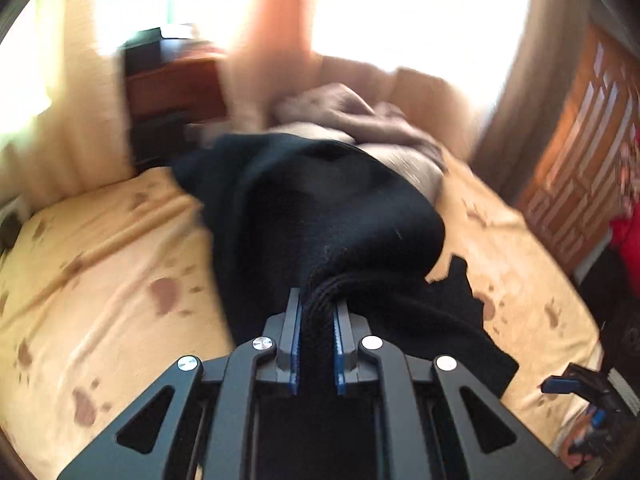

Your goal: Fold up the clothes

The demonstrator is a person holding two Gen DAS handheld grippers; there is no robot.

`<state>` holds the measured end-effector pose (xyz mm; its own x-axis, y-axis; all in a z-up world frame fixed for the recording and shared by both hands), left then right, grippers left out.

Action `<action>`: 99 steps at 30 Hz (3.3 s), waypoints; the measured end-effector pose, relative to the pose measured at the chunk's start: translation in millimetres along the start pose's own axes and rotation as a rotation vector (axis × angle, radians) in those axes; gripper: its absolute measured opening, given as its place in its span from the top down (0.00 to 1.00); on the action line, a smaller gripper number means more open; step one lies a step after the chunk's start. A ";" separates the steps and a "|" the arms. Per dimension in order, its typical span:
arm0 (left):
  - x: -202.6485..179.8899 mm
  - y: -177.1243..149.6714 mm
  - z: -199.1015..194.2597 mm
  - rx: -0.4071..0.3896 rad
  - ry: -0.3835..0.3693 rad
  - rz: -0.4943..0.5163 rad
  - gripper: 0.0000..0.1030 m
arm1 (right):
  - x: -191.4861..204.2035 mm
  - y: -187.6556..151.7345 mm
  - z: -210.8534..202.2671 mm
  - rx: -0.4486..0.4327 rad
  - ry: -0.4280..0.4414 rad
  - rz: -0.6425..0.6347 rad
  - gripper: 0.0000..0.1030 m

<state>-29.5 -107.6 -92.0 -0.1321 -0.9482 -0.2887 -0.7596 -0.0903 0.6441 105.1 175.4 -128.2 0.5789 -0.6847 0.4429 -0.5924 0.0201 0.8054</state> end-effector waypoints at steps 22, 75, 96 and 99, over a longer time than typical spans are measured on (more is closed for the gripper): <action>199.7 -123.8 -78.1 0.009 -0.012 -0.495 0.70 | 58.7 116.2 155.3 0.128 -0.005 -0.279 0.19; 214.1 -161.5 -167.2 -0.066 0.120 -0.414 0.72 | 155.8 42.0 192.6 0.463 0.470 -0.428 0.82; 155.5 -132.5 -117.4 -0.127 0.181 0.372 0.24 | 160.4 84.2 195.5 0.261 0.305 -0.386 0.82; 156.7 -130.0 -132.3 -0.175 0.141 0.355 0.18 | 160.3 97.1 203.3 0.237 0.295 -0.369 0.82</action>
<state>132.8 -284.8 -127.3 -0.2687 -0.9610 0.0646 -0.5615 0.2108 0.8002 26.4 -80.5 -59.1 0.8858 -0.3803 0.2660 -0.4099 -0.3723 0.8327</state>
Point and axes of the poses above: each gripper's, at about its wrist camera, not at the fingertips, and z roughly the way its jaws point, x to its left, y to its top, the point moved 6 cm from there along z, roughly the way its jaws point, and after that the axes turned 9 degrees about -z, right-handed, at the moved point
